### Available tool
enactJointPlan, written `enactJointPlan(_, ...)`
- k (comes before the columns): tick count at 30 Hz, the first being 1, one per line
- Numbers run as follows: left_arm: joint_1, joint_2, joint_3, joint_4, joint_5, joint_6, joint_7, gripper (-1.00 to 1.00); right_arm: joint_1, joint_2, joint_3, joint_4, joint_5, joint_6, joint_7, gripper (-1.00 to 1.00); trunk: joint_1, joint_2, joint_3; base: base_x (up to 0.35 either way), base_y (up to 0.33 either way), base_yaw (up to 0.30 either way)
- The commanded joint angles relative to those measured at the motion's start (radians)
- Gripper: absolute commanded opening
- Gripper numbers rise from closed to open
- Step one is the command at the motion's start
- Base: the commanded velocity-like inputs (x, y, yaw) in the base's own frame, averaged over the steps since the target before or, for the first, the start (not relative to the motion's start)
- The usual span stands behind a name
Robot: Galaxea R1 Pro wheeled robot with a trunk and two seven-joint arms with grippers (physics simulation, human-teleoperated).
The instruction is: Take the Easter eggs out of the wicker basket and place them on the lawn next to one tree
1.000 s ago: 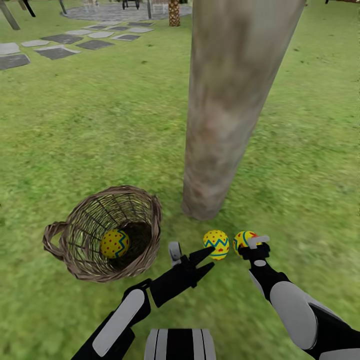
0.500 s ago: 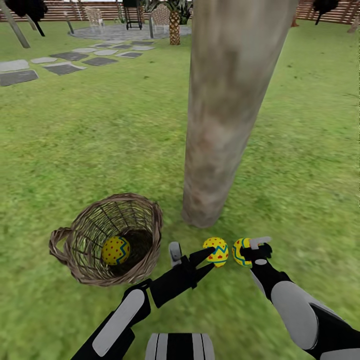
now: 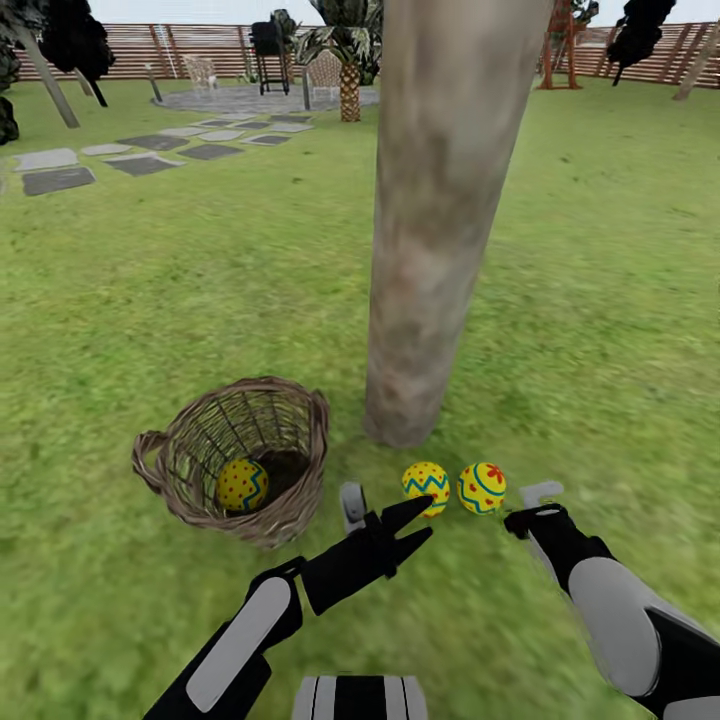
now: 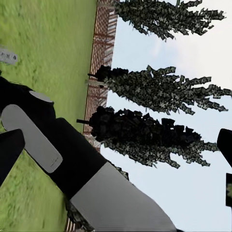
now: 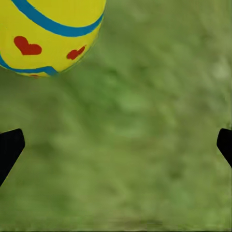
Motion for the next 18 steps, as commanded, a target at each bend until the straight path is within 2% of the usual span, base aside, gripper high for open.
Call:
enactJointPlan(1,-0.001,-0.001,0.0,0.001,0.005,0.005,0.0,1.0,0.0,-0.016,-0.003,-0.011,0.004,0.026,0.04,1.0,-0.001,0.0,0.003,-0.337,0.0,0.0)
enactJointPlan(3,-0.001,-0.002,-0.001,0.001,0.005,0.004,0.0,1.0,0.0,-0.047,-0.004,-0.049,0.003,0.082,0.123,1.0,-0.002,0.0,0.011,-0.337,0.0,0.0)
enactJointPlan(4,-0.001,-0.002,-0.001,0.001,0.005,0.004,0.0,1.0,0.0,-0.074,-0.005,-0.122,0.002,0.134,0.249,1.0,-0.003,0.001,0.015,-0.338,0.0,0.0)
enactJointPlan(6,-0.001,-0.002,-0.001,0.001,0.005,0.004,0.0,1.0,0.0,-0.096,-0.005,-0.186,-0.001,0.157,0.362,1.0,-0.003,0.001,0.023,-0.338,0.0,0.0)
enactJointPlan(7,-0.001,-0.002,-0.001,0.001,0.005,0.003,0.0,1.0,0.0,-0.106,-0.005,-0.201,-0.003,0.166,0.395,1.0,-0.004,0.001,0.027,-0.338,0.0,0.0)
enactJointPlan(10,-0.001,-0.003,-0.003,0.001,0.005,0.004,0.0,1.0,0.0,-0.129,-0.006,-0.228,-0.001,0.23,0.455,1.0,-0.005,0.002,0.038,-0.338,0.0,0.0)
enactJointPlan(13,-0.001,-0.003,-0.003,0.001,0.005,0.003,0.0,1.0,0.0,-0.134,-0.006,-0.234,0.002,0.265,0.466,1.0,-0.007,0.003,0.05,-0.339,0.0,0.0)
enactJointPlan(18,-0.001,-0.003,-0.003,-0.001,0.005,0.004,0.0,1.0,0.0,-0.136,-0.005,-0.236,0.004,0.279,0.469,1.0,-0.009,0.004,0.069,-0.339,0.0,0.0)
